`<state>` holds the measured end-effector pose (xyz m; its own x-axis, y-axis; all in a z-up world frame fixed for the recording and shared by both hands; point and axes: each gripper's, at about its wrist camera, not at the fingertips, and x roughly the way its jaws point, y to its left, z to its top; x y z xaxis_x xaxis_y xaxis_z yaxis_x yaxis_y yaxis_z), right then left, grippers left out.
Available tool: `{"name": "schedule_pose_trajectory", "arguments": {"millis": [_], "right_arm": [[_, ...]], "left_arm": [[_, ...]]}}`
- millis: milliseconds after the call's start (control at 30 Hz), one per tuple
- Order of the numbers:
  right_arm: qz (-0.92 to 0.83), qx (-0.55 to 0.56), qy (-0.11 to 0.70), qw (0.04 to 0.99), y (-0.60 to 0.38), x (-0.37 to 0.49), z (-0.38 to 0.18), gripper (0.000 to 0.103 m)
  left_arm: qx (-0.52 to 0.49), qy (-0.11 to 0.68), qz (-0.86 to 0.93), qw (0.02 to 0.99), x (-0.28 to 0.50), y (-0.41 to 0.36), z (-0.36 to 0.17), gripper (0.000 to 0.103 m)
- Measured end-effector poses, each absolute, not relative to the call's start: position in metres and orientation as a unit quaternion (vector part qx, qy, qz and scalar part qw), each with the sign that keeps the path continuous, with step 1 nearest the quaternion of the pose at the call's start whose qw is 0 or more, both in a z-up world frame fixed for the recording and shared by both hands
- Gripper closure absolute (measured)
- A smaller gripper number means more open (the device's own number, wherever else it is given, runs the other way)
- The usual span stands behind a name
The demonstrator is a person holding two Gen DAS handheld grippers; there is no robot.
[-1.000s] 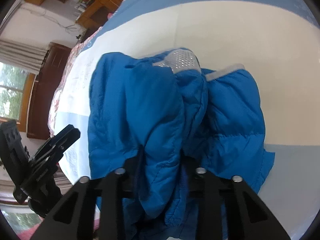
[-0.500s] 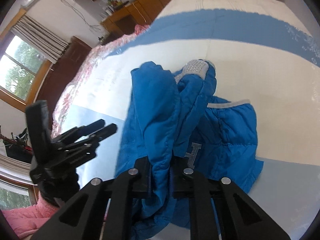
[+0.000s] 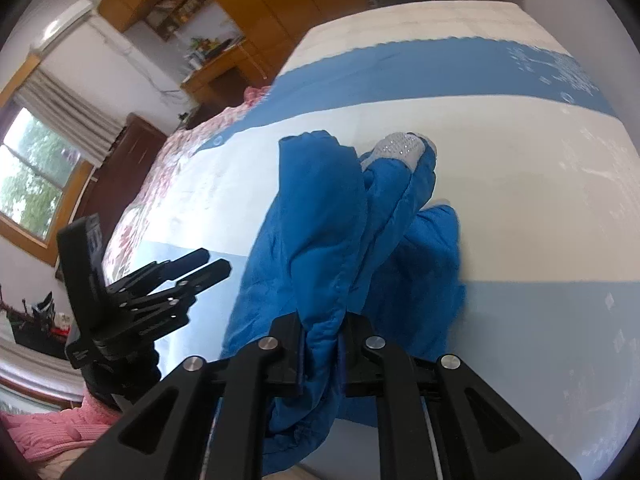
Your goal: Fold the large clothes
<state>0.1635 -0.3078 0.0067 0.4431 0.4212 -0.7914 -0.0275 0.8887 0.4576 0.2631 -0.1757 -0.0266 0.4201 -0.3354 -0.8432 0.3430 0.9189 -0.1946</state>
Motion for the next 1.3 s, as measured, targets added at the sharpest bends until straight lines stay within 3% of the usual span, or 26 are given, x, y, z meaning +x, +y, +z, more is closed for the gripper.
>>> {"name": "schedule_pose_trajectory", "arguments": {"millis": [333, 733, 933, 1133, 1300], "right_arm": [[0.107, 0.243, 0.551, 0.791, -0.333, 0.169, -0.066, 0.091], [0.11, 0.352, 0.536, 0.759, -0.356, 0.161, -0.155, 0.078], [0.062, 0.255, 0.532, 0.805, -0.339, 0.155, -0.105, 0.066], [0.093, 0.175, 0.475, 0.857, -0.301, 0.129, -0.036, 0.069], [0.132, 0.12, 0.499, 0.848, -0.264, 0.125, -0.047, 0.078]], "left_arm": [[0.036, 0.528, -0.207, 0.823, 0.253, -0.193, -0.063, 0.05], [0.063, 0.532, -0.215, 0.817, 0.252, -0.2, -0.115, 0.043], [0.027, 0.552, -0.212, 0.806, 0.265, -0.184, -0.101, 0.048], [0.01, 0.529, -0.227, 0.818, 0.237, -0.166, -0.065, 0.048], [0.016, 0.53, -0.266, 0.805, 0.212, -0.175, -0.066, 0.048]]}}
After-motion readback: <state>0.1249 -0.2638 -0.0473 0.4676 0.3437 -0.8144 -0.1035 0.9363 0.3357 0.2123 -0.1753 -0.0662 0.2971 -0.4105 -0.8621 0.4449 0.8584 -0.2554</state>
